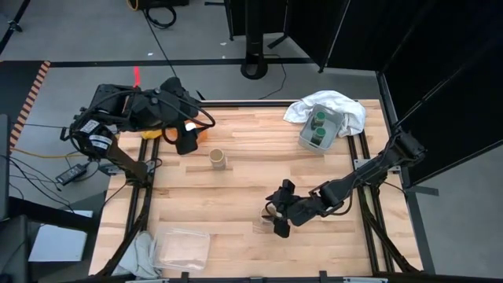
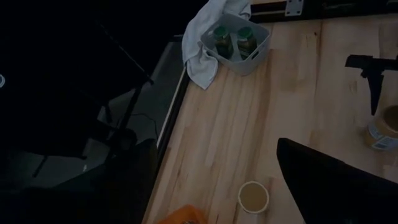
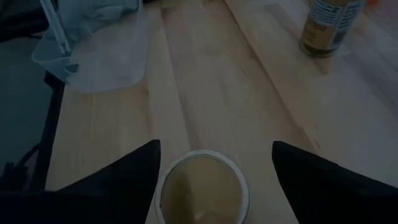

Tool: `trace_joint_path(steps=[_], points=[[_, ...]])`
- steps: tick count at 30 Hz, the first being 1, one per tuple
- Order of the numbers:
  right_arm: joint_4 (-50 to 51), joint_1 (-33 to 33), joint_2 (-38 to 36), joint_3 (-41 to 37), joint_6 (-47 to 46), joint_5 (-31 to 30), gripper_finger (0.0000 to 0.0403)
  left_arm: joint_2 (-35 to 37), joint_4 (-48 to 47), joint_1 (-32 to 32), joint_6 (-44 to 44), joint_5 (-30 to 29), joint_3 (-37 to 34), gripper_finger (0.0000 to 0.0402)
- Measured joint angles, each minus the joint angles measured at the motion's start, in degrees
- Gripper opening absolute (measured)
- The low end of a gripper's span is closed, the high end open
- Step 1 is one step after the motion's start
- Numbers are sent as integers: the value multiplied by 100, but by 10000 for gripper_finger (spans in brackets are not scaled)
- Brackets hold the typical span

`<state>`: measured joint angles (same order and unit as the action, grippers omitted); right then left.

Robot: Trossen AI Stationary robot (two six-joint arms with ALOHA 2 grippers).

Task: Sort spices by type
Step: Put the top gold seasoning bottle into the transparent bin

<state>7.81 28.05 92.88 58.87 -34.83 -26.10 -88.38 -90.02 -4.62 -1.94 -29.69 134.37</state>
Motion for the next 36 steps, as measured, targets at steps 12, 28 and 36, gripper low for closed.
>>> trace_joint_path(steps=[12, 28, 36], points=[[-258, 122, 689, -1, -472, 54, 316, 0, 1, 0, 15, -4, -2, 337], [-207, -8, 829, 13, -752, -136, 286, 0, 0, 0, 1, -4, -2, 337], [-212, -156, 675, -17, -1129, -96, 286, 0, 0, 0, -3, 125, -2, 337]])
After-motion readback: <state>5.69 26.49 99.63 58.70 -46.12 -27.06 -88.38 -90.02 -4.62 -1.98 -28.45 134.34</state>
